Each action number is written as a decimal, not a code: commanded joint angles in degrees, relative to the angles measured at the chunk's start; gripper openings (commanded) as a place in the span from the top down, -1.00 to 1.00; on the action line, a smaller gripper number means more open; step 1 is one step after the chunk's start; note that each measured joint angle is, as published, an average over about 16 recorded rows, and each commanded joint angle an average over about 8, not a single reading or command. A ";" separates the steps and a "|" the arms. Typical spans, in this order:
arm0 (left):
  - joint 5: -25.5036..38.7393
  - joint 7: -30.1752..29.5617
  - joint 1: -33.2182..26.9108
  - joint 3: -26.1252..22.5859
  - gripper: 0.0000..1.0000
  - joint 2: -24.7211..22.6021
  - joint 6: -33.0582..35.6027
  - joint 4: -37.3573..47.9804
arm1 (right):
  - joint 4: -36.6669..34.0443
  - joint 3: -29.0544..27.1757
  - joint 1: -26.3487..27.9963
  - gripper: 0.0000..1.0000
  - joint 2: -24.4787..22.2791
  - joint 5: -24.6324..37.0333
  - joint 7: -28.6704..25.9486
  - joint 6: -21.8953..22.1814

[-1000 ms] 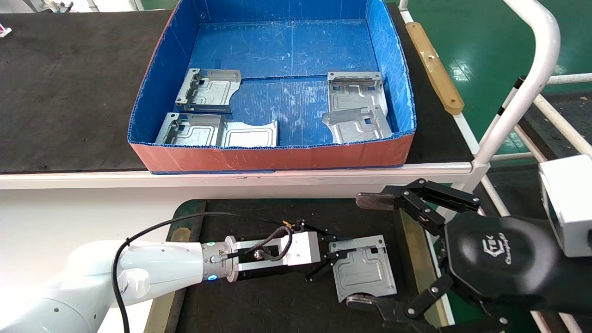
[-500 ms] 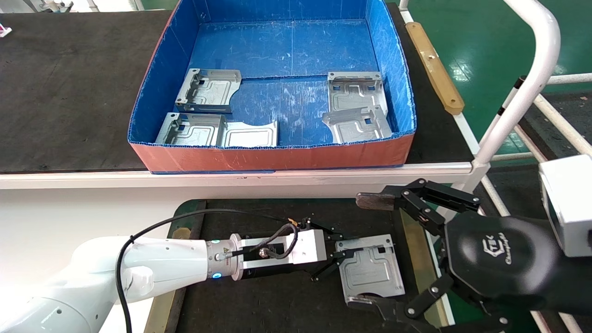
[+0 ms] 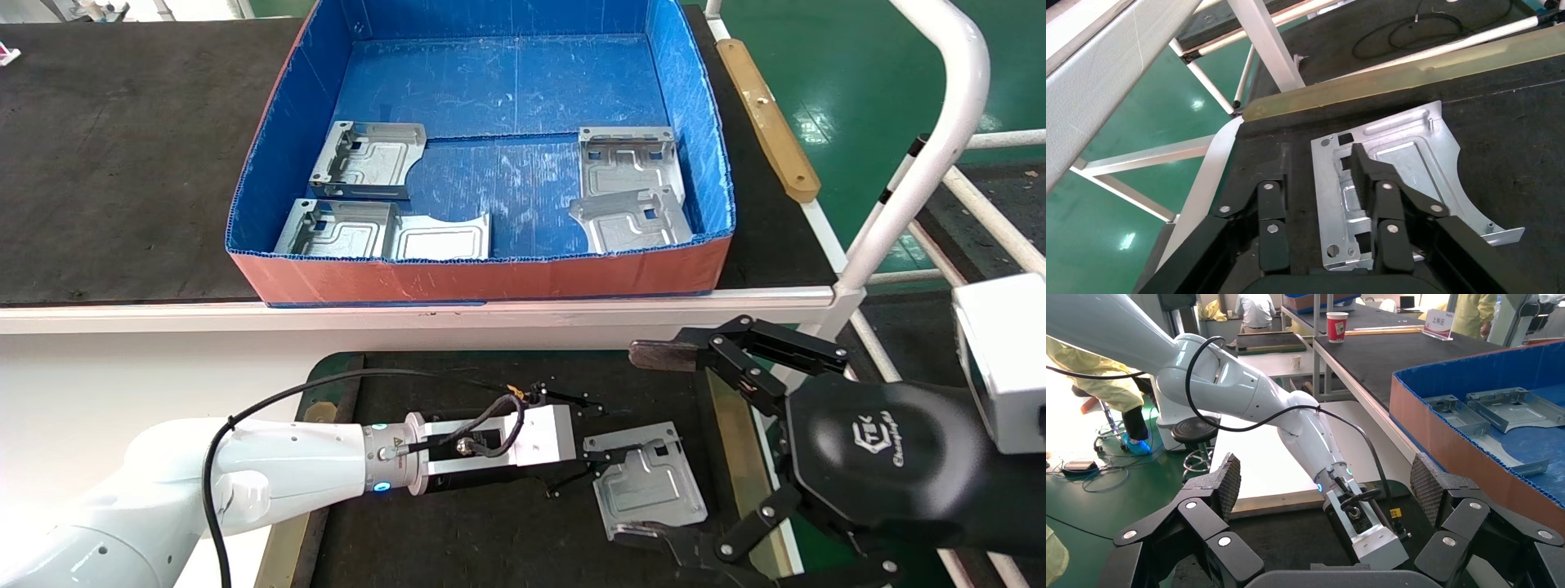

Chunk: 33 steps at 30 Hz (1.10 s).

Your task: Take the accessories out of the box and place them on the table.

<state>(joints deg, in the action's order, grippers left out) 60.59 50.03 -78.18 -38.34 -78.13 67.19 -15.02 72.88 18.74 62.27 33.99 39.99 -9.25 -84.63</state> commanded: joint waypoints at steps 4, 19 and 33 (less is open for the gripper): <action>0.07 0.04 0.02 0.09 -1.00 0.01 0.08 0.04 | 0.00 0.00 0.00 -1.00 0.00 0.00 0.00 0.00; -0.77 -2.86 0.85 1.23 -1.00 2.14 1.04 -2.75 | -0.01 0.01 0.01 -1.00 0.00 0.00 0.01 0.00; -5.09 -16.78 4.64 6.30 -1.00 11.99 5.23 -16.17 | -0.02 0.03 0.02 -1.00 0.00 -0.01 0.02 -0.01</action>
<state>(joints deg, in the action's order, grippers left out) 56.28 35.77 -74.23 -32.95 -67.92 71.67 -28.76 72.86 18.76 62.29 33.99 39.98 -9.24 -84.64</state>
